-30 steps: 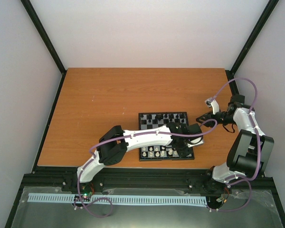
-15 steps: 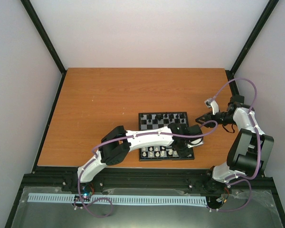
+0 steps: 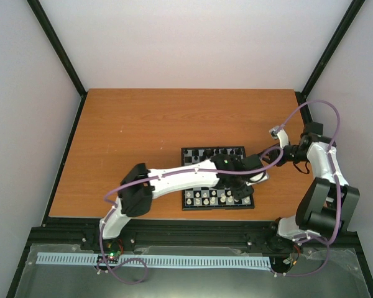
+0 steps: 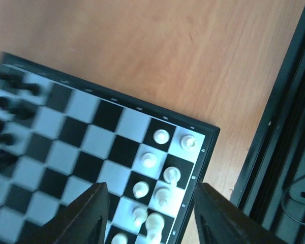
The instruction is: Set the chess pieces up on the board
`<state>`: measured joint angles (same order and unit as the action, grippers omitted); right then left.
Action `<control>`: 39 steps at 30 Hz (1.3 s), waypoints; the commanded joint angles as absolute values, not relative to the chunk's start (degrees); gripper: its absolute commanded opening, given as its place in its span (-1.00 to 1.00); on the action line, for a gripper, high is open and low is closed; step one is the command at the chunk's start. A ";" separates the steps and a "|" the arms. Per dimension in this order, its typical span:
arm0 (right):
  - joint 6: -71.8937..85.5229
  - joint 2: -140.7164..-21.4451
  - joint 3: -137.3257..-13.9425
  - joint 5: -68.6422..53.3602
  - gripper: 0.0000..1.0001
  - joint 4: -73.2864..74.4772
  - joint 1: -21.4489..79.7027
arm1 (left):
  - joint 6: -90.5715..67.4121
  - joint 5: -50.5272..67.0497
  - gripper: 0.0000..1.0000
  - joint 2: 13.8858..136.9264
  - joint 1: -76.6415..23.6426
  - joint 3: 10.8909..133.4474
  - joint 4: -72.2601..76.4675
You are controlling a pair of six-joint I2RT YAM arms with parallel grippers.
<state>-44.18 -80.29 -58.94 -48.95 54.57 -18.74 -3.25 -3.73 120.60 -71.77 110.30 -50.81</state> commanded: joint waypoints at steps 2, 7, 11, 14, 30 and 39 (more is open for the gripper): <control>-40.05 -71.04 -60.51 -49.10 -0.10 53.12 -19.25 | -6.49 -15.67 0.12 107.01 -69.39 105.92 -54.02; -33.97 -63.22 -60.24 -49.13 0.06 51.29 -19.00 | -10.57 -21.96 0.45 94.20 -62.33 93.62 -53.96; -26.77 -56.28 -58.60 -40.66 0.97 44.15 -16.89 | -12.46 -22.51 0.78 84.29 -52.55 83.75 -51.85; -23.08 -53.35 -55.43 -35.58 1.00 37.99 -14.69 | -13.07 -23.50 0.99 77.31 -45.71 76.96 -47.95; -6.66 -42.96 -42.30 -5.65 1.00 20.15 3.09 | -15.76 -32.68 0.99 67.55 -37.85 64.26 -38.13; -8.44 -45.92 -42.10 -9.07 1.00 20.99 3.08 | -14.33 -33.37 1.00 63.90 -37.75 62.53 -36.68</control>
